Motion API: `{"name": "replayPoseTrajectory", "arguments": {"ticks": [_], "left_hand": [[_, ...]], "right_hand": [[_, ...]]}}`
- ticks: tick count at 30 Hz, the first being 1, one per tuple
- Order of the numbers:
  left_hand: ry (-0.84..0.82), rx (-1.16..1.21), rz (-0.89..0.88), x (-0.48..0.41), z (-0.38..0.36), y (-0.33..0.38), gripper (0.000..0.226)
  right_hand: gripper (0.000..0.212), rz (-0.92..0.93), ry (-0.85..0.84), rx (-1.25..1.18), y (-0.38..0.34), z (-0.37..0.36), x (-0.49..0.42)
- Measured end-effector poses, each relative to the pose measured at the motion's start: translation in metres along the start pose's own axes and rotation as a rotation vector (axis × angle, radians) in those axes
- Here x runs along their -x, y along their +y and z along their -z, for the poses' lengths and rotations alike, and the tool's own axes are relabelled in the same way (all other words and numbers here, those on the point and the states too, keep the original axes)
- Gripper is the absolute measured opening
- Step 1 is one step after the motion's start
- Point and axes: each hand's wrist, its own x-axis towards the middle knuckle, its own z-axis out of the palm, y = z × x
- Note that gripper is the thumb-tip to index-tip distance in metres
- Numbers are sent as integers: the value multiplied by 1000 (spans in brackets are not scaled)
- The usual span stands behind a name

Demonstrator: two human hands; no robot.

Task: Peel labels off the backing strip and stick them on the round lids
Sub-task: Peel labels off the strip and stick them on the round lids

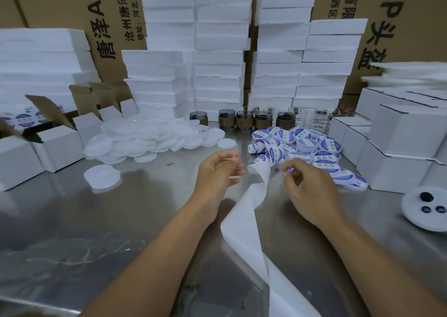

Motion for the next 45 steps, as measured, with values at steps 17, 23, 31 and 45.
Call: {"name": "replayPoseTrajectory", "arguments": {"ticks": [17, 23, 31, 45], "left_hand": [[386, -1231, 22, -30, 192, 18, 38], [337, -1260, 3, -27, 196, 15, 41], [349, -612, -140, -18, 128, 34, 41], [-86, 613, 260, -16, 6, 20, 30]], "right_hand": [[16, -3, -87, 210, -3, 1, -1], [16, -21, -87, 205, -2, 1, -1], [15, -5, -93, 209, -2, -1, -3], [25, -62, -109, 50, 1, -6, -4]]}}
